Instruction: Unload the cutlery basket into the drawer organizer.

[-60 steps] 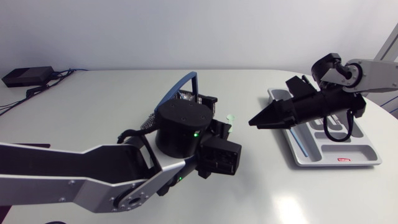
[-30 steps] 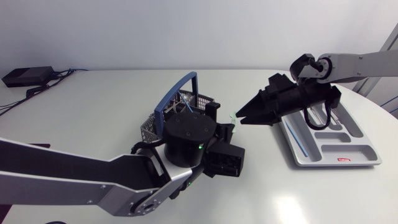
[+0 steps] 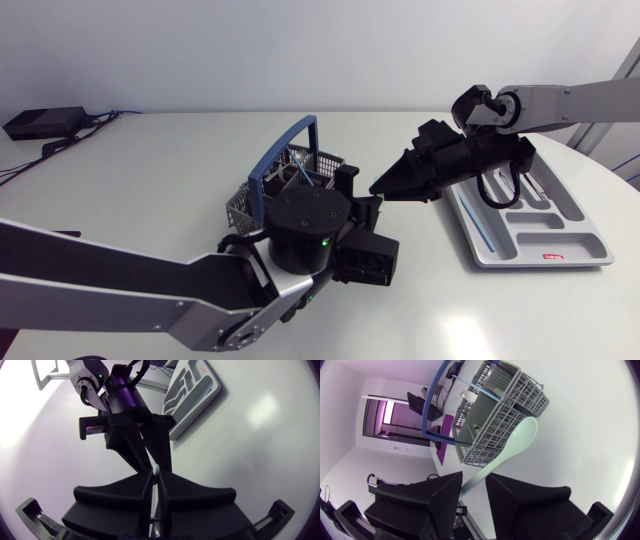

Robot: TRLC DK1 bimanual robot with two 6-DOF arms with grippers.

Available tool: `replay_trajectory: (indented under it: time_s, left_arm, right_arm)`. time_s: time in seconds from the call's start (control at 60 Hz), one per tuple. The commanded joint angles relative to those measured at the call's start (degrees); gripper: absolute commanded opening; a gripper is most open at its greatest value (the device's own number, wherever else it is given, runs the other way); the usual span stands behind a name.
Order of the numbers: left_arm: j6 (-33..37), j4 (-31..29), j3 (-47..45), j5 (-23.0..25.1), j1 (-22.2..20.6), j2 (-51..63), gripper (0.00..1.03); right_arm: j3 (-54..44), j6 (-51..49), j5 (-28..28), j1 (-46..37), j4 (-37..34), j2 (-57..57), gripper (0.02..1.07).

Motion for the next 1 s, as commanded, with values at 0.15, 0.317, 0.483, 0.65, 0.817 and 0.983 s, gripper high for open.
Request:
replay_trajectory:
  time_s: [0.15,0.317,0.483,0.65,0.817,0.983]
  left_arm:
    - [3.3,3.8,-0.3,-1.1,-1.2,2.5,0.04]
    - [3.7,4.3,0.0,-1.2,-1.2,3.1,0.04]
    - [3.8,4.4,0.0,-1.2,-0.8,3.3,0.04]
    - [3.8,4.6,-0.3,-1.2,-0.5,3.3,0.04]
    - [4.0,5.1,-0.6,-1.2,-0.5,3.4,0.04]
    - [4.3,5.8,-0.4,-1.2,-0.5,3.9,0.04]
  right_arm:
    - [0.2,4.7,-1.9,-1.5,2.3,1.5,0.27]
    - [-0.2,6.4,-4.5,-1.6,1.7,2.2,0.28]
    - [1.5,16.9,-8.7,-1.5,-0.7,6.4,0.28]
    - [1.7,22.1,-10.4,0.2,-2.8,7.2,0.28]
    - [2.3,24.6,-12.0,0.1,-6.0,8.0,0.22]
    - [2.4,25.6,-12.3,-0.2,-6.1,8.8,0.1]
